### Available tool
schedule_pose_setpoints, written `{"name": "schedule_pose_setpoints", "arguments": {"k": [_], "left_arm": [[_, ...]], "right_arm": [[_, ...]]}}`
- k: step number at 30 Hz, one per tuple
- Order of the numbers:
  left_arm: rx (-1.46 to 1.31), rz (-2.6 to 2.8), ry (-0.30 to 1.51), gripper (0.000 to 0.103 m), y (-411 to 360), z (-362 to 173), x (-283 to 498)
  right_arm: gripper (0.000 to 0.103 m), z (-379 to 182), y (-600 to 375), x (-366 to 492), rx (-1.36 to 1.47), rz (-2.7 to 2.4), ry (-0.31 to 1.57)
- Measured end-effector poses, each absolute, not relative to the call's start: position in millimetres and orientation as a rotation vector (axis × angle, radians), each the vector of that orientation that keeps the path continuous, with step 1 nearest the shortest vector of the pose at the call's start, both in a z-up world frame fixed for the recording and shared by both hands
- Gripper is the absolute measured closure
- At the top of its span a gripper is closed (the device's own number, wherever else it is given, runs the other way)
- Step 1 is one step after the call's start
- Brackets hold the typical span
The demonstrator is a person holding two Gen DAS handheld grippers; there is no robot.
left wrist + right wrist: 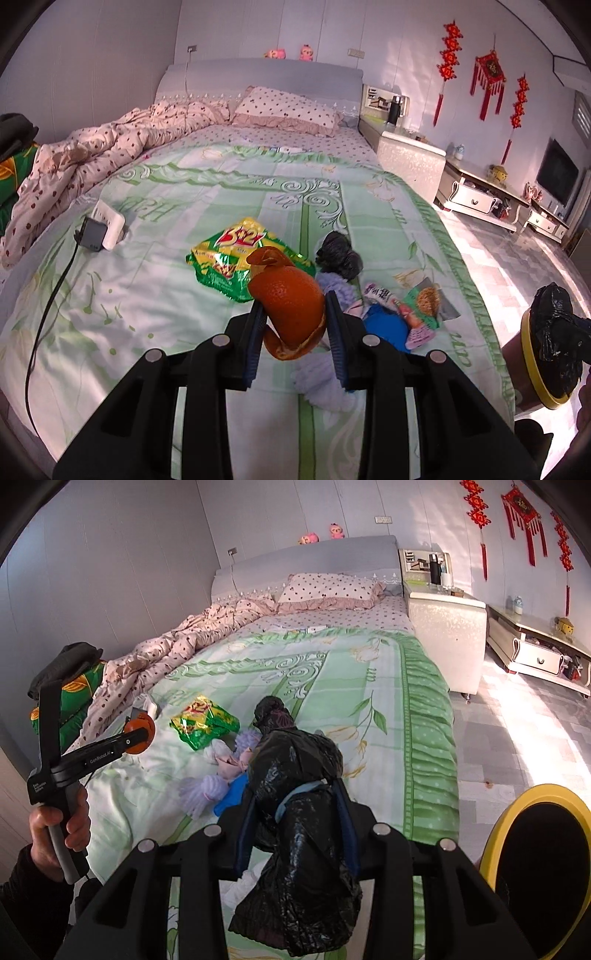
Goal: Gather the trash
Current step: 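Carry both items to the yellow bin while the left tool releases the peel inside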
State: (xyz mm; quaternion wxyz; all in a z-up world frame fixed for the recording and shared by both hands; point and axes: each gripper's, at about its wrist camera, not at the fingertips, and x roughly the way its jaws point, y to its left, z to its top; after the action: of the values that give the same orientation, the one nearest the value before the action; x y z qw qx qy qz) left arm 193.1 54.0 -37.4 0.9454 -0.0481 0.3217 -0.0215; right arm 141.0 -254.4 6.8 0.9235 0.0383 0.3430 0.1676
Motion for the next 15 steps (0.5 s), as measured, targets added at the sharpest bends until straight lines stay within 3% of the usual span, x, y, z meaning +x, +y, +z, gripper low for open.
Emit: {"name": "schedule_pose_setpoints", "arguments": {"k": [15], "left_arm": [[-0.028, -0.277, 0.464, 0.073, -81, 98, 154]], "right_arm": [[0.067, 121, -359, 85, 0.118, 0.168, 0.471]]}}
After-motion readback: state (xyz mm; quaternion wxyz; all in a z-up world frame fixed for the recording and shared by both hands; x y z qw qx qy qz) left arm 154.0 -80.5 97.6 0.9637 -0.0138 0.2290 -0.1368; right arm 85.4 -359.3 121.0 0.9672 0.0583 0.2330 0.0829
